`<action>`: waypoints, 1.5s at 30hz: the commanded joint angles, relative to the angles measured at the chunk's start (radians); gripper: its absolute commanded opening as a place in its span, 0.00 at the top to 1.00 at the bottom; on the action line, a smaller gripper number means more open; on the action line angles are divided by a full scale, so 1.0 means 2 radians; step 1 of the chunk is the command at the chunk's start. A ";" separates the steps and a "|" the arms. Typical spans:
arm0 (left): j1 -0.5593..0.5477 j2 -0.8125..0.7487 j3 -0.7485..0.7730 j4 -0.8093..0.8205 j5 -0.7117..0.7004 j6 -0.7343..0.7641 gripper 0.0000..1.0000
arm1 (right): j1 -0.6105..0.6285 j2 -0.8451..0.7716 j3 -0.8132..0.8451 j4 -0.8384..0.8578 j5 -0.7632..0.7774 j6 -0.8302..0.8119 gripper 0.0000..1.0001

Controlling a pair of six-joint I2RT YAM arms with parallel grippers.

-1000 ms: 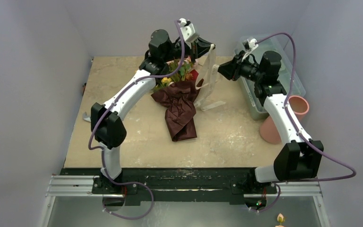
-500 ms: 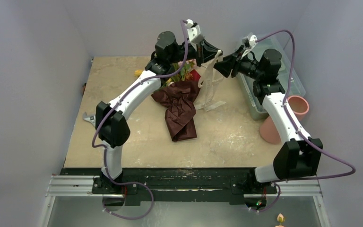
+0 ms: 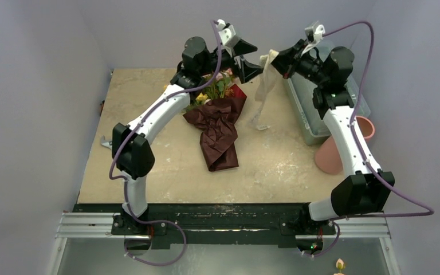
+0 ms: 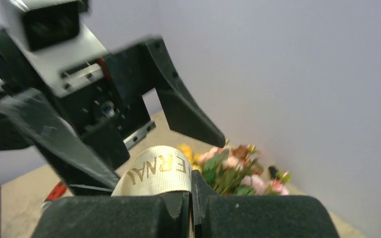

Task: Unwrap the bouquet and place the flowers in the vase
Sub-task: Place the ribbon at the center of the board.

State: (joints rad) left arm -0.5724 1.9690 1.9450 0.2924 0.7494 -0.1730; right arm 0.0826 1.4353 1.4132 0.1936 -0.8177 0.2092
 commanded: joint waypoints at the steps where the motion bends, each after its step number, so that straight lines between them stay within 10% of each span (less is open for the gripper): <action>1: 0.047 -0.039 -0.018 0.010 -0.056 -0.032 0.05 | -0.008 -0.002 0.075 0.008 0.032 0.016 1.00; 25: 0.114 -0.088 -0.128 -0.110 -0.172 0.061 0.00 | -0.011 0.268 0.394 -0.095 0.135 -0.084 1.00; 45: 0.144 -0.084 -0.154 -0.220 -0.197 0.103 0.00 | -0.001 0.346 0.247 -0.213 0.201 -0.234 0.92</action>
State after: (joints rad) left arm -0.2890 1.8385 1.6424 -0.1051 0.3588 0.0036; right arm 0.0673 2.1048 1.9312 -0.1673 -0.4755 -0.1749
